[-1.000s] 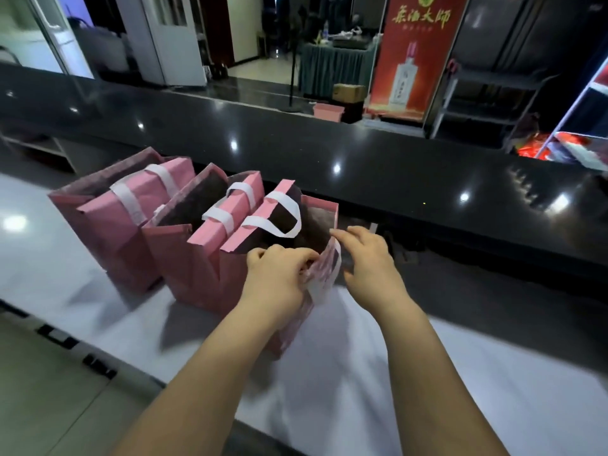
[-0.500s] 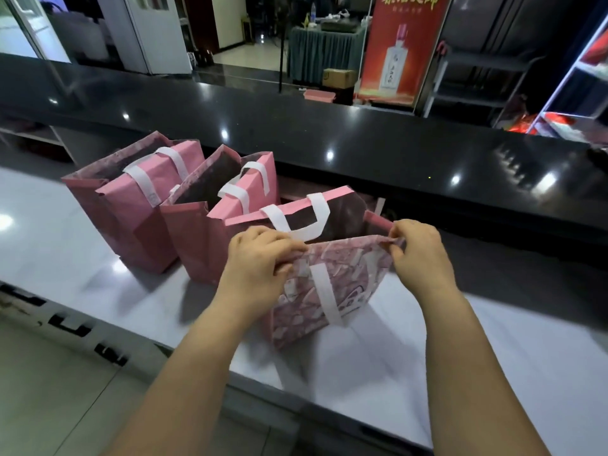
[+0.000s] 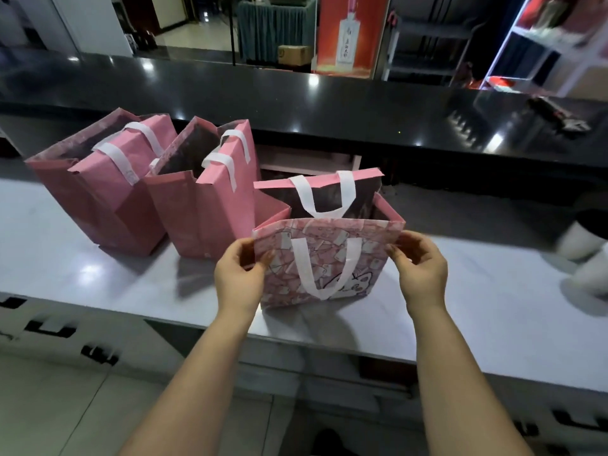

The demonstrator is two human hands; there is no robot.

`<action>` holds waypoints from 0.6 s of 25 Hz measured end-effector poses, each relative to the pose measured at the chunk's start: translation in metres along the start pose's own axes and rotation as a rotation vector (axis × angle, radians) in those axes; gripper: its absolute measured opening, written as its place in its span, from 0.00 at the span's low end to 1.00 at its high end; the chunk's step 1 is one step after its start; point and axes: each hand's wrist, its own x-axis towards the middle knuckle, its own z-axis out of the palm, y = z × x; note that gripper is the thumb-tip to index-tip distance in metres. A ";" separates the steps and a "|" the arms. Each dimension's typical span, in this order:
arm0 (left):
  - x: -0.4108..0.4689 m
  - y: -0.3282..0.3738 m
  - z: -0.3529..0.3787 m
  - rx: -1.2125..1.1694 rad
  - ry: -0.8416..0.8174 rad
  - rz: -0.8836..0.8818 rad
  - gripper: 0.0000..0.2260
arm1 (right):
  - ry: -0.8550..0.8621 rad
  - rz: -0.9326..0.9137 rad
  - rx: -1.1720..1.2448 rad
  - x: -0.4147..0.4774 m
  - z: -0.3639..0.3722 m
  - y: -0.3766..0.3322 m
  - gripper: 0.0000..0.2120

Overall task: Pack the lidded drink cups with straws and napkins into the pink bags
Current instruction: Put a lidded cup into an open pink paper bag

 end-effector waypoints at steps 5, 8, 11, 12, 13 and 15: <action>-0.010 -0.023 -0.006 -0.118 0.025 -0.142 0.05 | 0.121 0.053 -0.009 -0.037 0.005 0.011 0.13; -0.018 -0.018 0.007 -0.192 -0.026 -0.168 0.04 | 0.236 0.073 -0.016 -0.047 -0.010 0.018 0.14; -0.033 -0.006 0.038 -0.270 -0.113 -0.169 0.07 | 0.363 0.103 0.018 -0.049 -0.048 0.027 0.13; -0.039 -0.003 0.050 -0.285 -0.145 -0.157 0.08 | 0.400 0.115 0.027 -0.048 -0.062 0.028 0.13; -0.045 0.001 0.062 -0.303 -0.179 -0.144 0.08 | 0.434 0.122 0.042 -0.046 -0.075 0.029 0.13; -0.060 0.009 0.094 -0.318 -0.240 -0.127 0.08 | 0.505 0.126 0.073 -0.039 -0.108 0.033 0.14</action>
